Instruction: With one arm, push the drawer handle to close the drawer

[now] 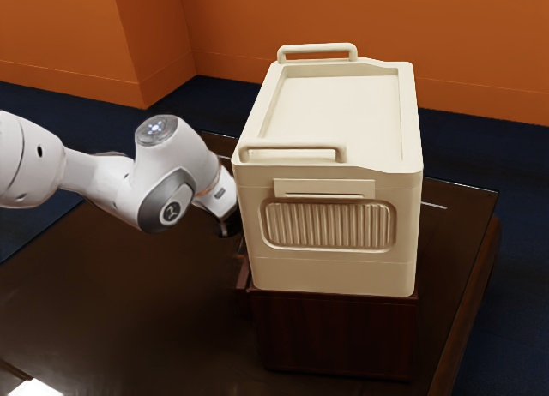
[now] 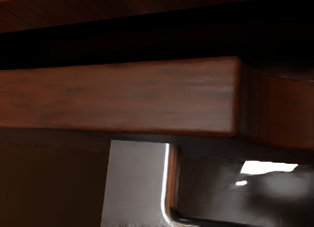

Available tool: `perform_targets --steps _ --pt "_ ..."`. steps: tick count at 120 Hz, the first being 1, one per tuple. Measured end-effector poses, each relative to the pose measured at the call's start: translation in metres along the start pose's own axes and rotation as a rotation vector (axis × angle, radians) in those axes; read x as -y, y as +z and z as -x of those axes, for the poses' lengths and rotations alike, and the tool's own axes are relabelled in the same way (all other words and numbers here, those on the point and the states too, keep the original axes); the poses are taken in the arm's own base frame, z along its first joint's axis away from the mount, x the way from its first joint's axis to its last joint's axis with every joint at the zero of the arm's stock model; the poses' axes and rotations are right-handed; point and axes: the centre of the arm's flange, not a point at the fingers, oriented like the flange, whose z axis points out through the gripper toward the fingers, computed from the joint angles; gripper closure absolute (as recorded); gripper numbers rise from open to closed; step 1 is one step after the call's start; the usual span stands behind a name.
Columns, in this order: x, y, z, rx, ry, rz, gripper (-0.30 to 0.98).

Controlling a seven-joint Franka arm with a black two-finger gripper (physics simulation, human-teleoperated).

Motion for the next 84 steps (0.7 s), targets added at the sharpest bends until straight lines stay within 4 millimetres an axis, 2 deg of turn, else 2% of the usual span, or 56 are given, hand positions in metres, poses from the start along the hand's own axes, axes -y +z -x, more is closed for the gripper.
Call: perform_targets --steps 35,66,75,84 --pt "-0.018 0.001 -0.008 -0.054 -0.001 -0.042 0.79" --pt "-0.021 -0.005 -0.014 -0.099 -0.009 -0.091 0.77" --pt "-0.039 -0.006 -0.001 -0.094 -0.02 -0.07 0.78" --pt "-0.044 -0.008 0.014 -0.088 -0.043 -0.065 0.79"
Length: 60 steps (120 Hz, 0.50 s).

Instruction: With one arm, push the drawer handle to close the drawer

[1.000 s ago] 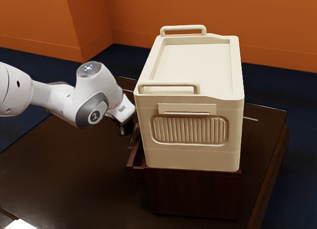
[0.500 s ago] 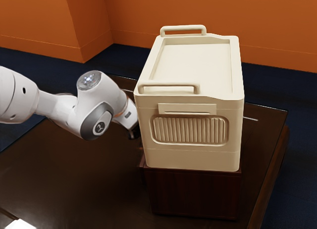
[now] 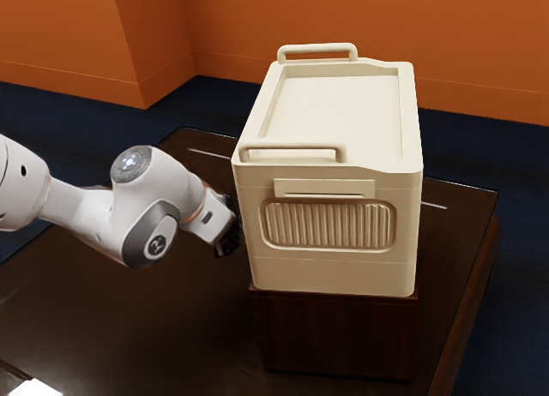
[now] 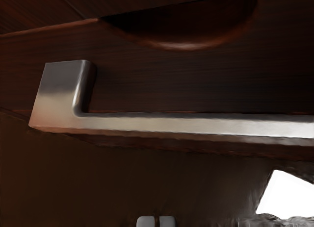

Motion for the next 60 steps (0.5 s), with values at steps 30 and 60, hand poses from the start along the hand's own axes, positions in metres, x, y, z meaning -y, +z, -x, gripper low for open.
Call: perform_targets --steps 30,60 --pt "0.097 -0.049 0.0 0.033 -0.102 -0.002 0.79" --pt "0.206 -0.118 0.009 0.194 -0.218 0.053 0.43"
